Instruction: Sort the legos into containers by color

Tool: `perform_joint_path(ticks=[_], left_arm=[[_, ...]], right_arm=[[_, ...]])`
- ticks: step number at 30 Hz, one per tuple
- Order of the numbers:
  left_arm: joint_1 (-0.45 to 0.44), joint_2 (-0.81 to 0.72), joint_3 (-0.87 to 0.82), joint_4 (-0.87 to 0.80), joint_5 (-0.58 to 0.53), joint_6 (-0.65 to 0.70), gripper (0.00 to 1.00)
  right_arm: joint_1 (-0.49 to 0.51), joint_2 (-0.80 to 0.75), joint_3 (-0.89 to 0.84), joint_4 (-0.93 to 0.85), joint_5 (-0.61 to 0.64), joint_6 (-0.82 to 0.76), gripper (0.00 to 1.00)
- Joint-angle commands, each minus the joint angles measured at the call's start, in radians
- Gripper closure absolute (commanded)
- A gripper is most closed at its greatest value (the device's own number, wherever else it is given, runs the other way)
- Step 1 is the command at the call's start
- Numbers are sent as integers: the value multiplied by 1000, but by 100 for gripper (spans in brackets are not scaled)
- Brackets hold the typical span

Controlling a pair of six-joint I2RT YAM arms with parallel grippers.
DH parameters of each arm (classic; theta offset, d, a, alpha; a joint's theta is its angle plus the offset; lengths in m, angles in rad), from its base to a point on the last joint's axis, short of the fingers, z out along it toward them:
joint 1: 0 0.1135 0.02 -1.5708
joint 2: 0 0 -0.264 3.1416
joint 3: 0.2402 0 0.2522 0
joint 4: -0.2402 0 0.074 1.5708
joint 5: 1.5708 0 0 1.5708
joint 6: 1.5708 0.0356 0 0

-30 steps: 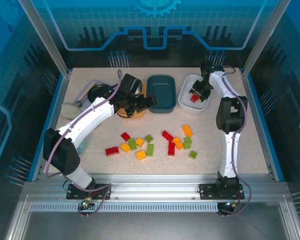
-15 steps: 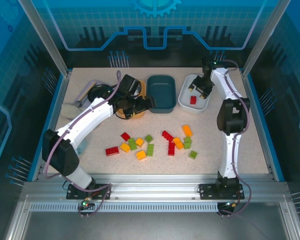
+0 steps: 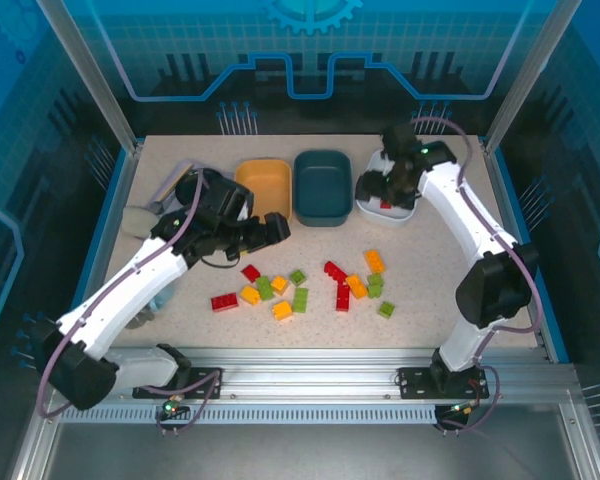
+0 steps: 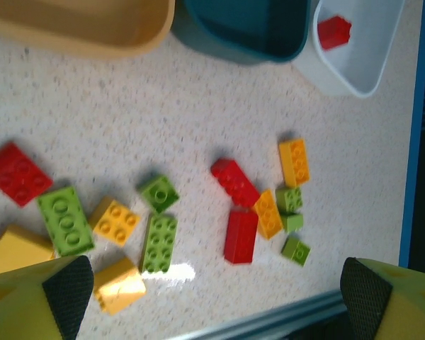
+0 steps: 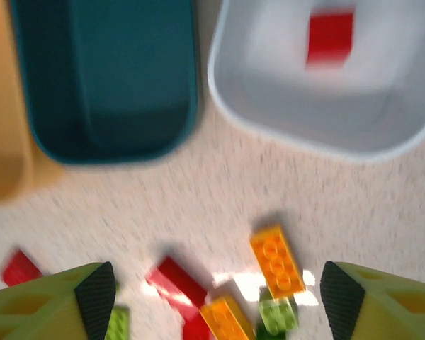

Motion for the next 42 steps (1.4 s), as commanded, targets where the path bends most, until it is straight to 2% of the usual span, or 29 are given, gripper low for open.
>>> perform_joint_path(ticks=[1,5,10,24,29,34,39,42], left_arm=[[-47,-88,-99,72,33,-19,6],[-109,-171,-246,193,29,-81,6],[-163,-206,-383,342,9,-180,6],[-207,-155,-333,311,-46,-159,6],[-215,-143,-326,306,-54,-159,6],[-215,-129,-317,308,-63,-161,6],[-218,-103,-287,296,-70,-149,6],[-218,-95,-246,256,-97,-140,6]], right_arm=[[41,-32,-181,1,5,-114,18],[46,-72,-374,109,-48,-140,17],[46,6,-402,144,-50,-175,20],[41,178,-354,167,39,-197,40],[40,209,-349,168,49,-209,54],[55,218,-342,164,55,-206,57],[86,200,-337,152,75,-182,68],[127,149,-302,127,106,-162,71]])
